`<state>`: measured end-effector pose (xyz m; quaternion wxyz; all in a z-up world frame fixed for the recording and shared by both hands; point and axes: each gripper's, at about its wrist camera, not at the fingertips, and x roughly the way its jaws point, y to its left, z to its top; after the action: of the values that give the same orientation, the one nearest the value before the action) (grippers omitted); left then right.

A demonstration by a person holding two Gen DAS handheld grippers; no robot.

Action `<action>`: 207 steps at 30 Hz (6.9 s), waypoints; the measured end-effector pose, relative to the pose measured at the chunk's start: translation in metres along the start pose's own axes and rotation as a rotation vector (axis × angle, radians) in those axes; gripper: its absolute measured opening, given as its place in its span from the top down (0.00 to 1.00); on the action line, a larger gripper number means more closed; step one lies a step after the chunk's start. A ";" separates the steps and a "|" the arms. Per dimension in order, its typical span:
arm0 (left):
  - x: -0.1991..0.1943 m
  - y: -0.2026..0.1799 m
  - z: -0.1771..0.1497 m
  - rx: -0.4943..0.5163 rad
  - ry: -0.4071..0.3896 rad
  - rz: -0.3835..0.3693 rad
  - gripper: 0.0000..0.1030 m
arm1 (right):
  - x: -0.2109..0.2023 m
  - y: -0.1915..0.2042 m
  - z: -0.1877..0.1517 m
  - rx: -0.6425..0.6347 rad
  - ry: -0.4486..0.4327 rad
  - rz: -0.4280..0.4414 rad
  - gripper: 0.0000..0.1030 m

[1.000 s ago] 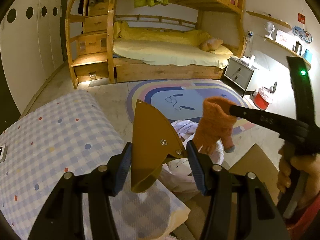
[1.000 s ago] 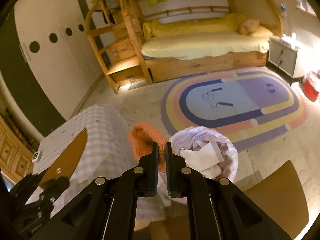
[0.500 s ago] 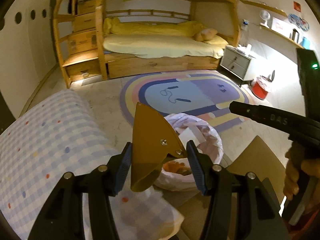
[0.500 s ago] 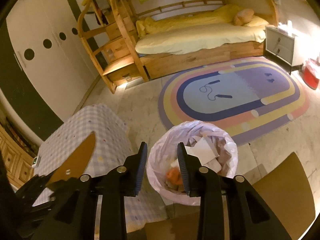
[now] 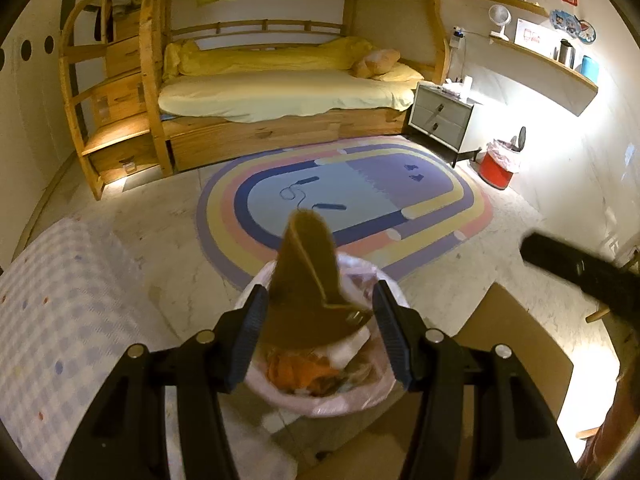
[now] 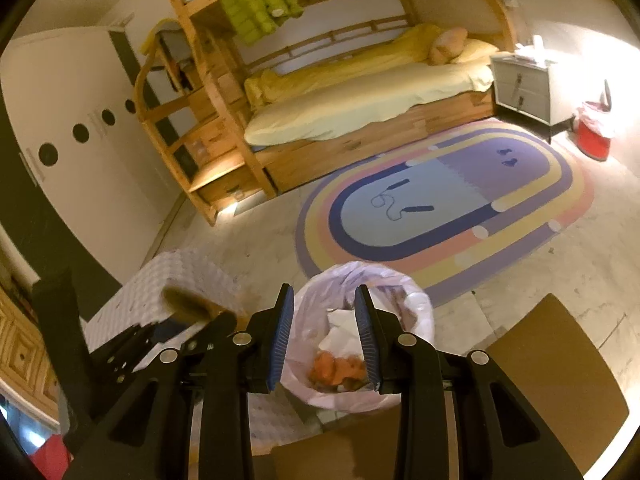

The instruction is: Collect trash

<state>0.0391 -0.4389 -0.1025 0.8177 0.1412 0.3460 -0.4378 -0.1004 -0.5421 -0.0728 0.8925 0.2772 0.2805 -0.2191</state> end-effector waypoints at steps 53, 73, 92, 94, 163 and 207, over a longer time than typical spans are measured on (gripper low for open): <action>-0.379 0.162 -0.174 -0.493 0.048 0.684 0.07 | -0.156 0.272 -0.107 -0.604 0.099 0.377 0.07; -0.404 0.162 -0.187 -0.521 0.018 0.729 0.07 | -0.170 0.284 -0.118 -0.656 0.094 0.364 0.07; -0.405 0.163 -0.185 -0.522 0.018 0.724 0.07 | -0.164 0.282 -0.110 -0.647 0.099 0.352 0.07; -0.404 0.162 -0.185 -0.523 0.018 0.726 0.07 | -0.164 0.282 -0.110 -0.648 0.100 0.351 0.07; -0.336 0.164 -0.239 -0.513 0.114 0.534 0.07 | 0.088 -0.049 -0.194 -0.326 0.257 -0.179 0.07; -0.389 0.149 -0.259 -0.559 -0.076 0.617 0.07 | 0.095 -0.059 -0.191 -0.328 0.239 -0.185 0.06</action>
<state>-0.1006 0.0263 -0.0318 0.9296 -0.0055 0.3626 -0.0667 -0.1343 -0.4906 -0.2853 0.8621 0.1252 0.4404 -0.2171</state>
